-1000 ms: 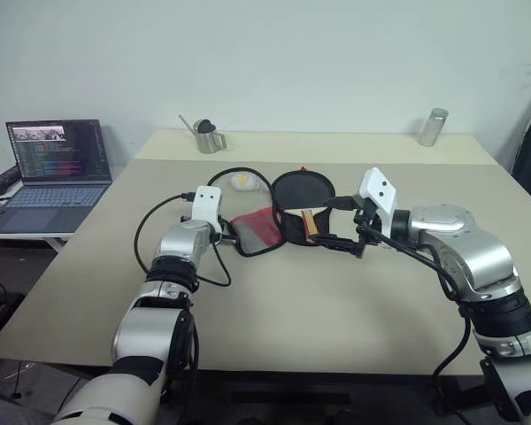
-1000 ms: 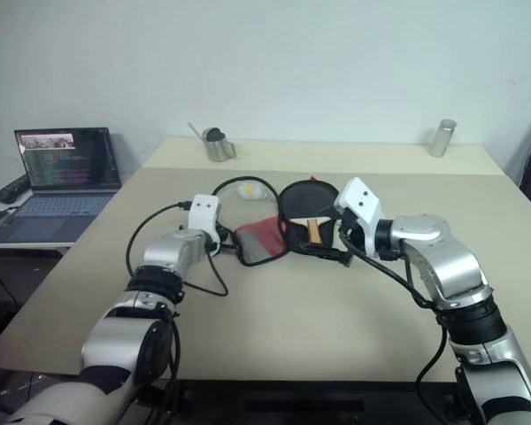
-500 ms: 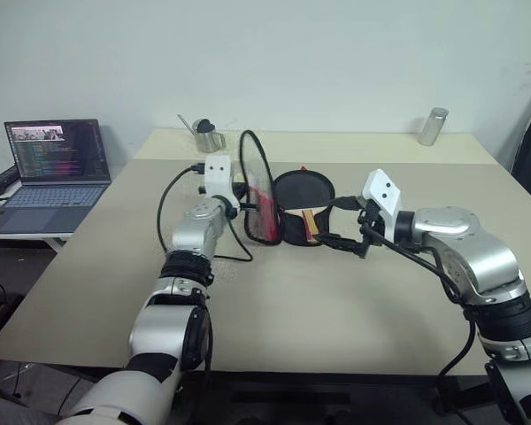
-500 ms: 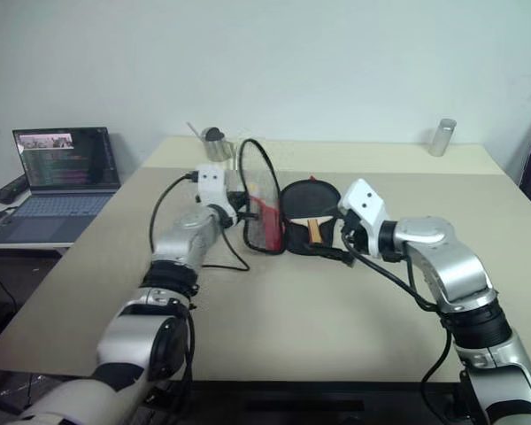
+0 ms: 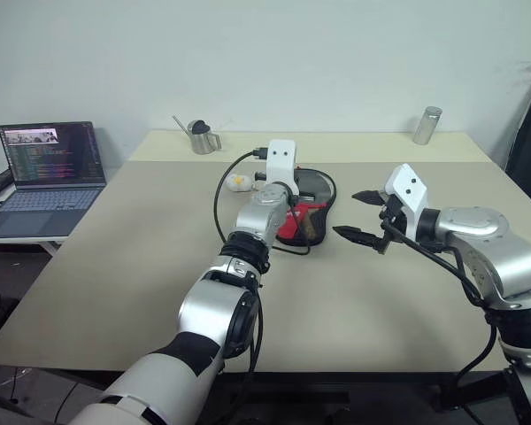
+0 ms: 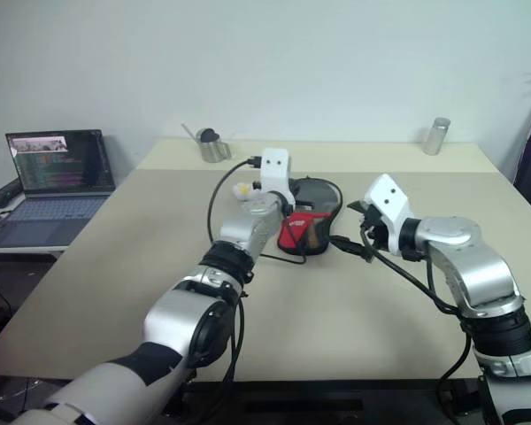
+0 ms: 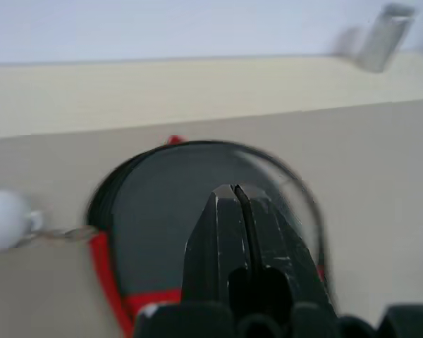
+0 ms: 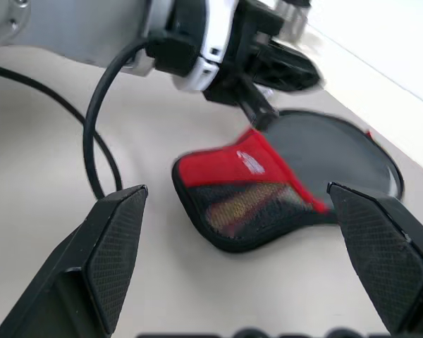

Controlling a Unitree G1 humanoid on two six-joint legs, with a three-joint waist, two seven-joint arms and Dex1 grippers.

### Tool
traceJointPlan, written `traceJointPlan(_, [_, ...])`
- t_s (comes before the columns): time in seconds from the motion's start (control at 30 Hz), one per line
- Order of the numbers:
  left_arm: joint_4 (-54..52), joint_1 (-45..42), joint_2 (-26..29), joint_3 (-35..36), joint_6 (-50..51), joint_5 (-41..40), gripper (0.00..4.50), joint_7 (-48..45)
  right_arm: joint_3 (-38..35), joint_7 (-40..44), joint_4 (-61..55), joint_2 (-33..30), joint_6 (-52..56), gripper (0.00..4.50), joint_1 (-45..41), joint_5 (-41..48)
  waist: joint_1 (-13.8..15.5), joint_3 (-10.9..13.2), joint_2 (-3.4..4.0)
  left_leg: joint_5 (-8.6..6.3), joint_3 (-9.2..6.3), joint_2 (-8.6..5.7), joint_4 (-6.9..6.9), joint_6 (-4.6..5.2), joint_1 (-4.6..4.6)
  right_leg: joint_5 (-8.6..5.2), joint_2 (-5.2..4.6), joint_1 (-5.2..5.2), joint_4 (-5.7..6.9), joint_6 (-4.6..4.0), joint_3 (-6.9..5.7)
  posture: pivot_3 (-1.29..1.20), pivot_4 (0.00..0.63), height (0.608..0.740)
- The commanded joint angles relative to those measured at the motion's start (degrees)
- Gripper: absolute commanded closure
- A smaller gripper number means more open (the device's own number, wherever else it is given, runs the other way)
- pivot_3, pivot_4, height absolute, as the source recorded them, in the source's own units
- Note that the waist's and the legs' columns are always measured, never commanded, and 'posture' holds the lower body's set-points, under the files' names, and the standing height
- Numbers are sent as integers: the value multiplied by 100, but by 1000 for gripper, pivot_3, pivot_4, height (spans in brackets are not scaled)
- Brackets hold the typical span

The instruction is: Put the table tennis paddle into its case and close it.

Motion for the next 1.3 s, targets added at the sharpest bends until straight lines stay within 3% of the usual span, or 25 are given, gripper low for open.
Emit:
traceJointPlan(0.03, [-223, -294, 97, 147, -532, -144, 4455, -340, -286, -172, -314, -35, 145, 0, 58, 106, 10, 0, 0, 0, -3, 0, 0, 0, -2, 0, 0, 0, -1, 0, -3, 0, 150, 740])
traceJointPlan(0.1, [-681, -100, 261, 4, -486, -225, 4455, -1143, -456, -513, -271, 116, 455, 0, 120, 161, 15, 0, 0, 0, -4, -1, 0, 0, -3, 0, -1, 0, -4, 0, -4, 0, 150, 740])
traceJointPlan(0.2, [-1729, 401, 673, -231, -99, -414, 3931, -2324, -901, -1319, 32, 787, 1293, 0, -2, 405, -11, -1, 2, 0, -1, 0, -4, 0, -4, 0, -1, -3, -3, 0, 1, 0, 150, 740])
traceJointPlan(0.37, [-3564, 1468, 1843, -497, 839, -814, 2157, -3994, -1579, -2428, 630, 2011, 2225, 0, -235, 626, -153, -5, 10, 2, 3, 4, -21, -1, 10, 0, 2, -5, 3, -3, 13, 0, 150, 740])
traceJointPlan(0.57, [-5071, 2527, 3022, -124, 1879, -1509, 33, -4811, -2806, -3682, 1812, 3142, 2650, 0, -781, 856, -171, -7, 13, 3, 1, 2, -21, 1, 7, 1, 3, -12, 6, -3, 18, 0, 150, 740])
traceJointPlan(0.83, [-6632, 4089, 4723, 404, 3483, -2983, 11, -6263, -3145, -4098, 3052, 3671, 2200, 0, -1238, 1035, -197, -8, 17, 3, -4, 3, -25, 2, 7, 0, 4, -10, 2, -4, 19, 0, 150, 740])
traceJointPlan(1.07, [-6935, 5130, 5868, 878, 2921, -2874, 11, -6902, -3189, -4002, 4039, 3874, 1673, 0, -1575, 1234, -268, -8, 18, 2, -3, 5, -33, 2, 23, 0, 6, -1, 3, -6, 22, 0, 150, 740])
traceJointPlan(1.3, [-6606, 5692, 6493, 1437, 2565, -2704, 11, -7084, -3159, -3992, 4808, 4019, 1314, 0, -1865, 1357, -303, -7, 20, 1, 1, 9, -41, 5, 48, -1, 7, 16, 0, -8, 21, 0, 150, 740])
